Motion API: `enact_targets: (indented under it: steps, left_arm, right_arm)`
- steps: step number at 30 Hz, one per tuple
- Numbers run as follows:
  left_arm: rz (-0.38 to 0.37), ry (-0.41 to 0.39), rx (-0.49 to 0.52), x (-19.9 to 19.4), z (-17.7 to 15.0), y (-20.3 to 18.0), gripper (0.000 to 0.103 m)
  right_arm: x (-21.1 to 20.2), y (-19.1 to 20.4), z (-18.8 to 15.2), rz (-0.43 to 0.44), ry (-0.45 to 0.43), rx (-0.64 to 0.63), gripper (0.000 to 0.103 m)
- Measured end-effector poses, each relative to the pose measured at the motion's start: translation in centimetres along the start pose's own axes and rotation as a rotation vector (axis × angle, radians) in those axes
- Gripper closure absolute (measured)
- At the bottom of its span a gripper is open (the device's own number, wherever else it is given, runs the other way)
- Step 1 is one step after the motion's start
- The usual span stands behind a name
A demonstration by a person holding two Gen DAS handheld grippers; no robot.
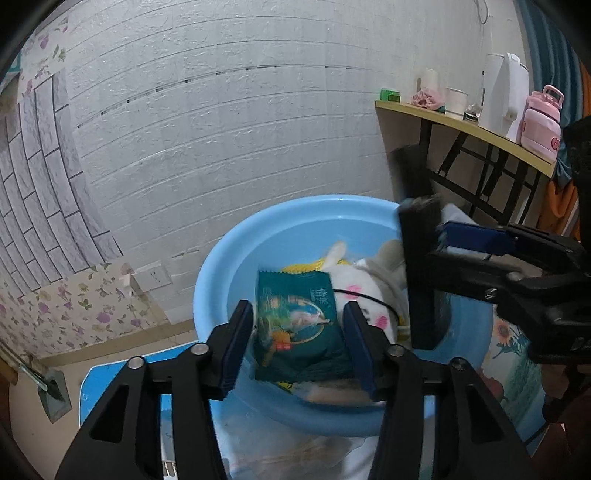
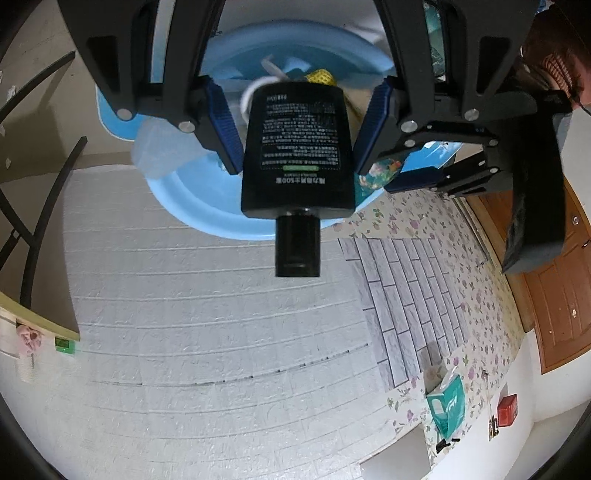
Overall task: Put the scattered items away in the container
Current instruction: 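Carry the green packet with the left tool while the right tool carries the black bottle to the basin, then open both tools to drop the green packet and black bottle into the basin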
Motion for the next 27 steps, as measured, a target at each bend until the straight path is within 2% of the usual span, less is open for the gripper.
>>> enact_targets:
  steps: [7, 13, 27]
  left_arm:
    - [0.007, -0.014, -0.017, -1.3, -0.5, 0.8, 0.045]
    - [0.021, -0.021, -0.038, -2.8, -1.4, 1.4, 0.042]
    - [0.015, -0.042, -0.055, -5.3, -2.9, 1.0, 0.041]
  right_arm:
    - [2.1, 0.6, -1.9, -0.003, 0.107, -0.014, 0.042]
    - [0.3, 1.3, -1.1, -0.018, 0.059, -0.03, 0.042]
    - [-3.9, 3.2, -3.5, -0.047, 0.079, -0.035, 0.042]
Point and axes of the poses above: each gripper's, at about its wrist camera, not at the fingertips, and x roughly the way its jaws point, y to its left, z to its top, the point moved 7 cm from there along x, roughly the way its jaws point, and after that the axes turned 4 degrees about -x, right-handed, at the moved point
